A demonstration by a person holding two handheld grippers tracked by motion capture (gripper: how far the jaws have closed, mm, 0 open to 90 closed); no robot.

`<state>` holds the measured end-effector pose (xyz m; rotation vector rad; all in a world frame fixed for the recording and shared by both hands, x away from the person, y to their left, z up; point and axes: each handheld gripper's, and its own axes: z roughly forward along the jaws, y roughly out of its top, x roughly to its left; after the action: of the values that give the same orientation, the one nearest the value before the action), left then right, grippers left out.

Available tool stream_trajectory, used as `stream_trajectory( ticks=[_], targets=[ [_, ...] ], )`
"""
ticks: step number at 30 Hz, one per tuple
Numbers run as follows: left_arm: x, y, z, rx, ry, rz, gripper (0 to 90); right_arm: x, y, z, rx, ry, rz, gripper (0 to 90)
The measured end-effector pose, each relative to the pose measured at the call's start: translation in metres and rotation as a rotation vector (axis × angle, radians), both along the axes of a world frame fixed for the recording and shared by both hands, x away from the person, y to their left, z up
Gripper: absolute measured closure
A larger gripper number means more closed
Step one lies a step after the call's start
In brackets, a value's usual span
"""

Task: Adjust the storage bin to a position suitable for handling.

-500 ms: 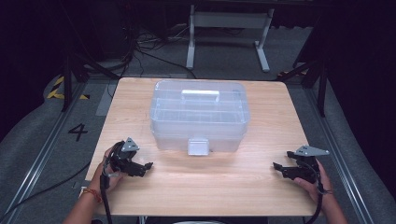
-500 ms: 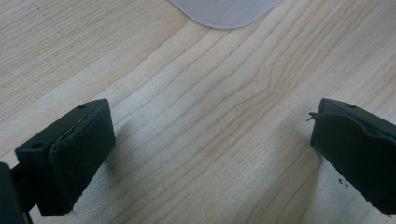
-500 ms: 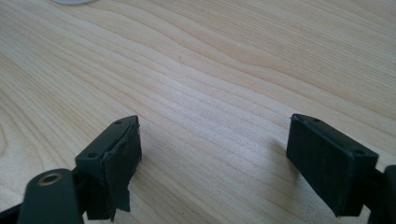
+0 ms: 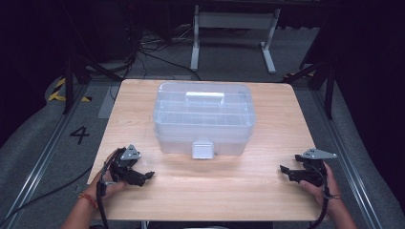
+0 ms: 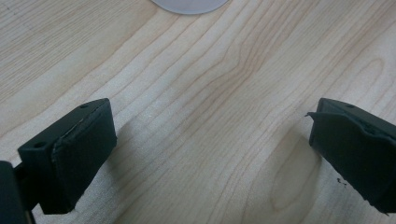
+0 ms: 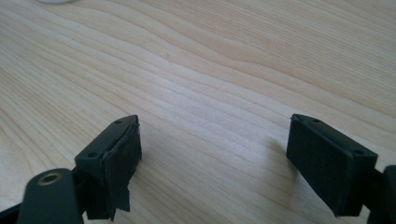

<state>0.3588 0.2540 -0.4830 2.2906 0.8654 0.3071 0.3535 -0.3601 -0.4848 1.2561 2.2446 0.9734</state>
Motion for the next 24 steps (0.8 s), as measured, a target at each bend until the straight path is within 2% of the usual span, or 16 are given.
stream_trajectory(
  ticks=[4,6,9,12,15,18,24],
  targets=[
    [0.0,0.0,0.0,-0.005,0.003,0.002,1.0,0.0,-0.006,0.0,0.015,-0.002,0.015,24.2],
    [0.0,0.0,0.0,-0.005,0.007,0.001,0.9,-0.002,-0.007,0.002,0.04,-0.029,0.037,24.4],
    [0.001,0.0,0.0,0.002,0.001,-0.006,0.4,-0.004,-0.009,0.005,0.04,-0.044,0.025,25.9],
    [0.001,0.0,0.0,0.002,0.001,-0.006,0.4,-0.006,-0.014,0.01,0.071,-0.076,0.015,27.5],
    [0.001,0.0,0.0,0.002,0.001,-0.007,0.4,-0.003,-0.015,0.018,0.11,-0.066,0.009,27.4],
    [0.001,0.0,0.0,0.002,0.001,-0.006,0.4,-0.001,-0.012,0.027,0.084,-0.097,0.031,29.0],
    [0.001,0.0,0.0,0.002,0.001,-0.007,0.4,-0.001,-0.006,0.037,0.056,-0.123,0.04,29.2]
  ],
)
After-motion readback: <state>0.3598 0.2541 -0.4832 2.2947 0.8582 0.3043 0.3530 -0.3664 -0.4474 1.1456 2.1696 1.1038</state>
